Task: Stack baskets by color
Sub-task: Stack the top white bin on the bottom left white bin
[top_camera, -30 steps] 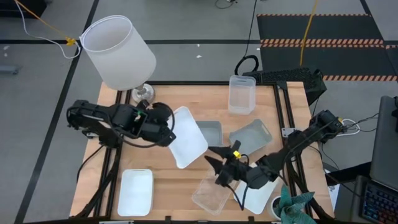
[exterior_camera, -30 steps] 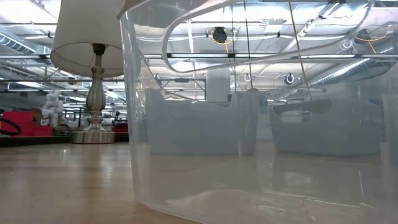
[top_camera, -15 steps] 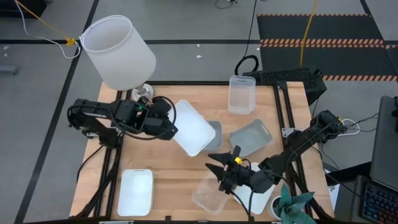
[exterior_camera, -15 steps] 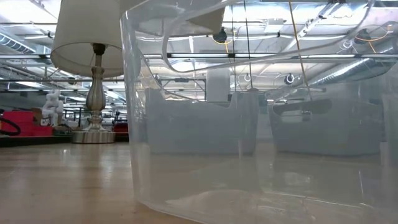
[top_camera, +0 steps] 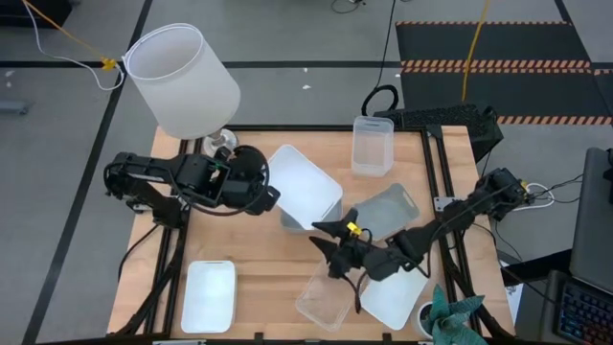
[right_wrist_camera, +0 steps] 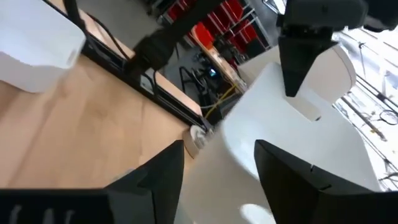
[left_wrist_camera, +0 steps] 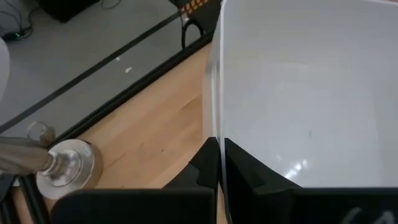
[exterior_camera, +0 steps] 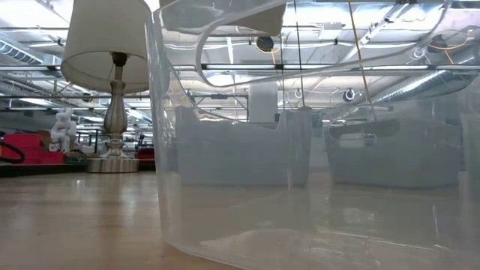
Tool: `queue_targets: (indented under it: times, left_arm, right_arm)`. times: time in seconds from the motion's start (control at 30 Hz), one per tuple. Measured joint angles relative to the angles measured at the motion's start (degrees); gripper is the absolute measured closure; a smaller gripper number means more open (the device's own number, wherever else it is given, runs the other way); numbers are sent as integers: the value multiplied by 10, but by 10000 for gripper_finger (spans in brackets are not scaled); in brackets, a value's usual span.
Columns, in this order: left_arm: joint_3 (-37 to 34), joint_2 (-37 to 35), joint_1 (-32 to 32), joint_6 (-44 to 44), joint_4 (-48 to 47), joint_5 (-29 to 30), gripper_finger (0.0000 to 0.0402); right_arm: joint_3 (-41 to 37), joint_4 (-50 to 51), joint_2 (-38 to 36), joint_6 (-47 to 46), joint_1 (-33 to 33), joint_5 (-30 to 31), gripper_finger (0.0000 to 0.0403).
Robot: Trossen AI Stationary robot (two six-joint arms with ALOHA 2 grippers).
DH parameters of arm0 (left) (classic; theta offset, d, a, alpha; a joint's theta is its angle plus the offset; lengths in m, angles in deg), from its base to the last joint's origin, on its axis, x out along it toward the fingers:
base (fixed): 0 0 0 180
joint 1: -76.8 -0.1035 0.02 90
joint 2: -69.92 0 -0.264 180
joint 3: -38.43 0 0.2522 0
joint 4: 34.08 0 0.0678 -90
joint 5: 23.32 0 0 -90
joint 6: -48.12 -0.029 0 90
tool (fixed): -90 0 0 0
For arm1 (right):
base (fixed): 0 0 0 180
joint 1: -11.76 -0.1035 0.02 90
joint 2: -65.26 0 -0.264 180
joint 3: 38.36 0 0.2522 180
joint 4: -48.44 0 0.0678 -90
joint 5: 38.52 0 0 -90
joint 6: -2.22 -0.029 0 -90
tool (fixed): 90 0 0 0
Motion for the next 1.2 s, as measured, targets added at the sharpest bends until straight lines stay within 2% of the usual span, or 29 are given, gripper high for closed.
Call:
queue_targets:
  times: [0.23,0.53,0.7,0.8,1.03,1.1,1.2]
  left_arm:
    - [0,0,0,-16,19,0,392]
    - [0,0,9,-32,24,-14,391]
    - [0,-1,23,-82,50,-17,379]
    - [1,-2,31,-126,56,-34,336]
    - [1,-2,43,-235,61,-64,183]
    - [1,-2,51,-269,62,-64,149]
    - [1,-7,68,-324,71,-54,114]
  right_arm:
    - [0,17,0,16,19,0,266]
    - [0,61,0,25,34,-12,389]
    - [0,64,0,30,34,-11,388]
    - [-1,78,1,31,33,-12,396]
    - [-1,85,2,29,33,-16,398]
    - [-1,95,-3,28,34,-19,398]
    - [-1,113,-17,0,29,-56,399]
